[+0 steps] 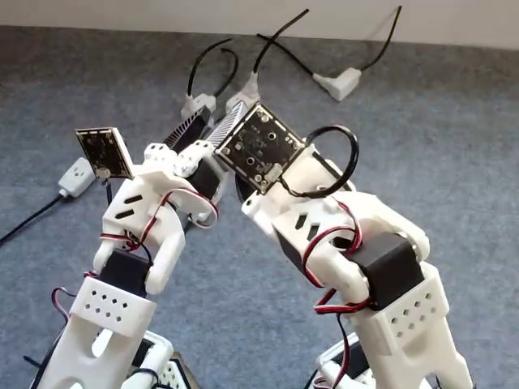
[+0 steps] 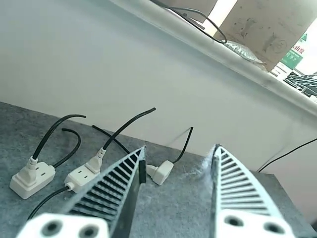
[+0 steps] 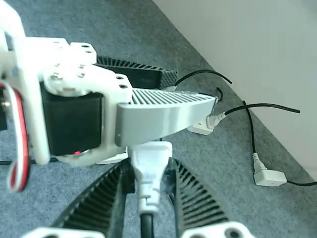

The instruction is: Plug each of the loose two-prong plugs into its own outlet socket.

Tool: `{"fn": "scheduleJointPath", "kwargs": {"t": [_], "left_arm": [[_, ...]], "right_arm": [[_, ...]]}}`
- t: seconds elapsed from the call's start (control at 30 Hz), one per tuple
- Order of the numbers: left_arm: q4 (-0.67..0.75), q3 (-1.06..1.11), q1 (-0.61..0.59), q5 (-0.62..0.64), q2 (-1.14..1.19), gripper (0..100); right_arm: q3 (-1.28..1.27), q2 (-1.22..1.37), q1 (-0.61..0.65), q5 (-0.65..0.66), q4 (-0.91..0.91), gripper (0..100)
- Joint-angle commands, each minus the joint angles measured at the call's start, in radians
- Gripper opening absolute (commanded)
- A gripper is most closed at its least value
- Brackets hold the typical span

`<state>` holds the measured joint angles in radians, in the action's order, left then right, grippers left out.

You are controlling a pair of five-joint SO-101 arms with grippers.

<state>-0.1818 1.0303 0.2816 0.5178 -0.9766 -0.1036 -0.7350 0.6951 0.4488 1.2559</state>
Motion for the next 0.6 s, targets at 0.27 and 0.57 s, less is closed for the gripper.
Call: {"fn": "scheduleJointPath", "kwargs": {"t": [0.27, 0.57], "left_arm": [[0.002, 0.042, 0.105, -0.006, 0.012, 21], [0.003, 0.070, 0.108, -0.006, 0.012, 21]], "right_arm": [[0.039, -0.048, 0.012, -0.012, -0.019, 1.5], [0.039, -0.048, 0.010, -0.012, -0.019, 1.5]]}}
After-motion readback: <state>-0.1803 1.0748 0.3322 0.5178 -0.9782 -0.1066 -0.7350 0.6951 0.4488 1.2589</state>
